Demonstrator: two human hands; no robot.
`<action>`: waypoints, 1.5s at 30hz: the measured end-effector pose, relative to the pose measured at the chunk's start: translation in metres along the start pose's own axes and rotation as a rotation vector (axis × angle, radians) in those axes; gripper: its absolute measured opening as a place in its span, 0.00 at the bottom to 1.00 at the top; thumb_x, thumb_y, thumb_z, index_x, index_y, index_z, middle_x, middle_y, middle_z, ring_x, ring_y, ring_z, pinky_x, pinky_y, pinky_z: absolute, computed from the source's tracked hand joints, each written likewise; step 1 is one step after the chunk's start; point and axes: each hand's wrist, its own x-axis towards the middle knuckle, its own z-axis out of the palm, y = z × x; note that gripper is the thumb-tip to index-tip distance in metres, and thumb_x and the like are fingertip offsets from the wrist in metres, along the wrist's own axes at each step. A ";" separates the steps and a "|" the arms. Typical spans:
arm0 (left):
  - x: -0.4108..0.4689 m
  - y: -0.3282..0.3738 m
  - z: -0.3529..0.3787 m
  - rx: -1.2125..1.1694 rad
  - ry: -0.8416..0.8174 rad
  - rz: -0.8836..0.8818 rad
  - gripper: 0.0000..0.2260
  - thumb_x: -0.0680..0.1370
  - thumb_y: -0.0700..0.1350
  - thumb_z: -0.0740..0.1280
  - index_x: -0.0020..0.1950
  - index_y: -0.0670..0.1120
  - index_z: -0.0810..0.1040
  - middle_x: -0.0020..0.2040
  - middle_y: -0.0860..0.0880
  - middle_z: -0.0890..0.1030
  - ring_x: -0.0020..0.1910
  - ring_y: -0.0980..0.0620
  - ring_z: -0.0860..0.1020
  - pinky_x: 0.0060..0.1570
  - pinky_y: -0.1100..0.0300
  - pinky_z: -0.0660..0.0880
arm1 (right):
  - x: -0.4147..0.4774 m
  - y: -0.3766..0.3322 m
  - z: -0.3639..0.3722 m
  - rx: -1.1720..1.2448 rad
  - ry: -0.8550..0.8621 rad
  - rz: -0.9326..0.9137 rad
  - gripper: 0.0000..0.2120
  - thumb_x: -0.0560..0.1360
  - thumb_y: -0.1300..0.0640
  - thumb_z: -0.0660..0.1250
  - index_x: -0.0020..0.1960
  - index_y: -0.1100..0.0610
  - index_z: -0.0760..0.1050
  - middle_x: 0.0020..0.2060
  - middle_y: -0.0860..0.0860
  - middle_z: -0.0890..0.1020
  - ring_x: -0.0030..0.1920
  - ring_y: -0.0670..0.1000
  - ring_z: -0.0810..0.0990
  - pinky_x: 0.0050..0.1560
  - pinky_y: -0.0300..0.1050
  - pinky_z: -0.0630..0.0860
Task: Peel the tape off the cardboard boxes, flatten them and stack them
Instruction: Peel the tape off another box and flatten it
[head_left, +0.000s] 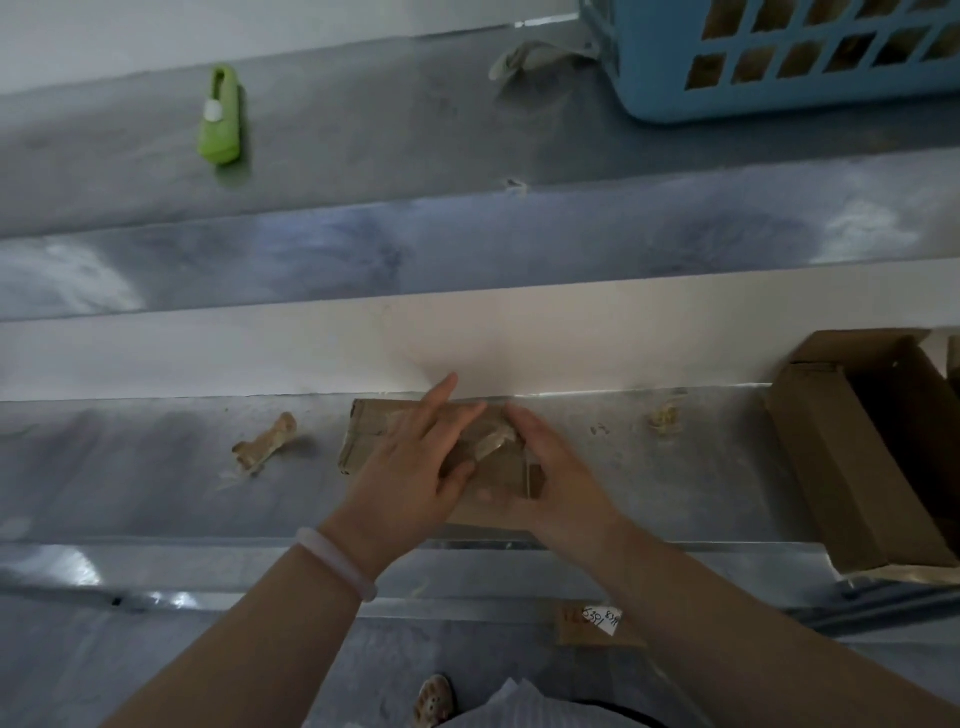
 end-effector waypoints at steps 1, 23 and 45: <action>-0.001 0.001 -0.002 0.025 0.027 0.014 0.24 0.76 0.49 0.65 0.71 0.52 0.65 0.76 0.50 0.58 0.69 0.48 0.67 0.64 0.49 0.71 | 0.003 0.004 0.001 -0.151 0.011 -0.039 0.38 0.70 0.49 0.75 0.75 0.48 0.60 0.69 0.42 0.67 0.63 0.32 0.66 0.66 0.33 0.67; -0.009 -0.039 -0.094 -0.059 0.082 -0.134 0.37 0.61 0.69 0.70 0.68 0.62 0.65 0.62 0.59 0.62 0.56 0.59 0.68 0.55 0.65 0.69 | 0.020 0.000 -0.019 0.151 0.115 0.061 0.33 0.68 0.39 0.73 0.69 0.33 0.62 0.69 0.39 0.68 0.69 0.39 0.67 0.62 0.36 0.69; 0.030 -0.019 -0.050 0.155 -0.026 0.162 0.39 0.64 0.73 0.63 0.71 0.56 0.68 0.61 0.54 0.68 0.58 0.54 0.69 0.60 0.53 0.67 | 0.013 -0.044 -0.054 -0.364 0.112 0.108 0.16 0.74 0.55 0.72 0.59 0.43 0.77 0.50 0.36 0.81 0.50 0.35 0.80 0.53 0.28 0.74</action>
